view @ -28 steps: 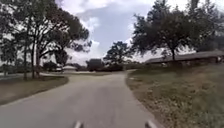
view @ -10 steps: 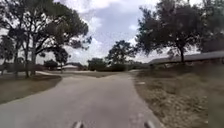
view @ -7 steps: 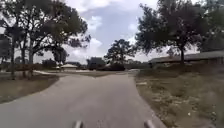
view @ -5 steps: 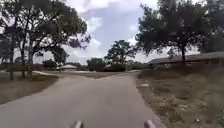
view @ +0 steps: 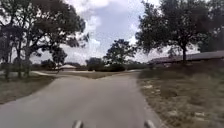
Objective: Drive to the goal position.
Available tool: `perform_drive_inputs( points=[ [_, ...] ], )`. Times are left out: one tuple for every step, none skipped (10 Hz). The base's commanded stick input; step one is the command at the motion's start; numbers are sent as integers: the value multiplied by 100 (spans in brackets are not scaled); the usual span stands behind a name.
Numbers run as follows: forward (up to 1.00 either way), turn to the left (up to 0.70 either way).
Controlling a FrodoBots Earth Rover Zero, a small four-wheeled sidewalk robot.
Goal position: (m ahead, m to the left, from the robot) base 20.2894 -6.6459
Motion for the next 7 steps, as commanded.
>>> perform_drive_inputs(
  points=[
    [85, 0],
    [85, 0],
    [85, 0],
    [85, 0],
    [85, 0],
    [85, 0],
    [85, 0]
  ],
)
